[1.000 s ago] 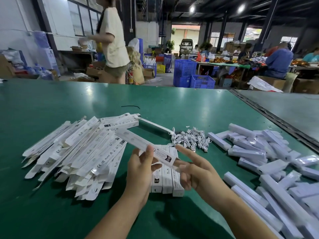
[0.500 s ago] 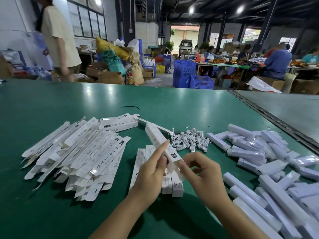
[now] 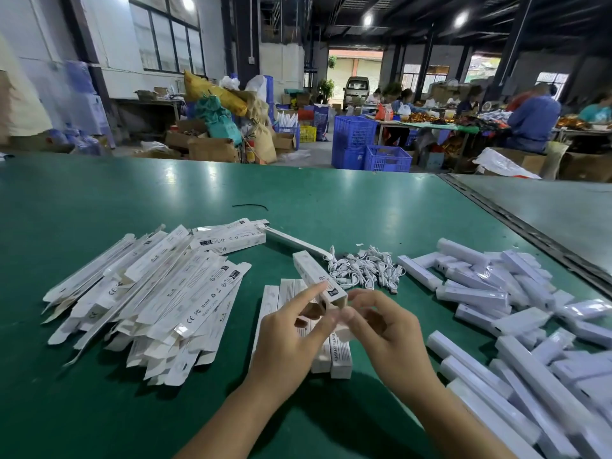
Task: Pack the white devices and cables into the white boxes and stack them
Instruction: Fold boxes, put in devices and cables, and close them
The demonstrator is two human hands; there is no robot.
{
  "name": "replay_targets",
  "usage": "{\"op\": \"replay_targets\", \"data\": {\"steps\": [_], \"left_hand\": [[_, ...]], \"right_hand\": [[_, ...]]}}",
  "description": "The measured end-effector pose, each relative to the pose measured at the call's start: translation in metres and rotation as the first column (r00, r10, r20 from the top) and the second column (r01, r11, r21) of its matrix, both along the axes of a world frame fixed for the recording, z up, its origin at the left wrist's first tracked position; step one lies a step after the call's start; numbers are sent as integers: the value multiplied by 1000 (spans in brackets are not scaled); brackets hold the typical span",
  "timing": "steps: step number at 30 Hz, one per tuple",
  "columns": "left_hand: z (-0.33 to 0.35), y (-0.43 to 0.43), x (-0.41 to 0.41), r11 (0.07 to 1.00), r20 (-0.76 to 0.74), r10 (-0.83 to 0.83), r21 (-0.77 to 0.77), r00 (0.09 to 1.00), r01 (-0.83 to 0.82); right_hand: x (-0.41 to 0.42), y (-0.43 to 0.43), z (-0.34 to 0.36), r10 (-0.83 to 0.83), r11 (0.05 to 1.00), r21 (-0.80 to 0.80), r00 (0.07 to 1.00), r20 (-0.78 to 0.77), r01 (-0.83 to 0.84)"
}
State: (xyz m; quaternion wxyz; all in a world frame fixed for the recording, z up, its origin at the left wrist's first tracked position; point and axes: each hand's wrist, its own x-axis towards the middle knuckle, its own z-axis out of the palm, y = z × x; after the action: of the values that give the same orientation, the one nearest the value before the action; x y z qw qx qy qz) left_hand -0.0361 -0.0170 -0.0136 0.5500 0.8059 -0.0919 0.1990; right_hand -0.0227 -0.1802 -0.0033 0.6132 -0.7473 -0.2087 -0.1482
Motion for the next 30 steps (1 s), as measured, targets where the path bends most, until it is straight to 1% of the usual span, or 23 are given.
{"op": "replay_targets", "data": {"steps": [3,7,13,16,18,20,24,30], "left_hand": [[1,0,1,993,-9,15,-114,1000,-16],[0,3,4,979,-38,-10,-205,999,2],[-2,4,6,974,-57,-46,-225,997,32],[-3,6,7,973,-97,-64,-226,993,41],[-4,6,8,977,-130,-70,-207,989,42],[-3,3,7,981,-149,-68,-192,986,39],[-6,1,7,984,-146,-66,-175,987,39],[-8,1,7,994,-118,-54,-102,992,43]], "right_hand": [[-2,2,-3,94,994,-67,990,105,-87],[-1,-4,-2,162,974,-191,968,193,-125],[4,-9,0,205,938,-328,941,269,-110],[7,-10,-1,163,926,-375,933,322,-33],[9,-9,-2,112,933,-358,920,374,32],[10,-7,-5,71,945,-323,921,382,61],[8,-4,-7,-54,968,-220,954,296,123],[9,-3,-6,-90,969,-178,916,390,170]]}}
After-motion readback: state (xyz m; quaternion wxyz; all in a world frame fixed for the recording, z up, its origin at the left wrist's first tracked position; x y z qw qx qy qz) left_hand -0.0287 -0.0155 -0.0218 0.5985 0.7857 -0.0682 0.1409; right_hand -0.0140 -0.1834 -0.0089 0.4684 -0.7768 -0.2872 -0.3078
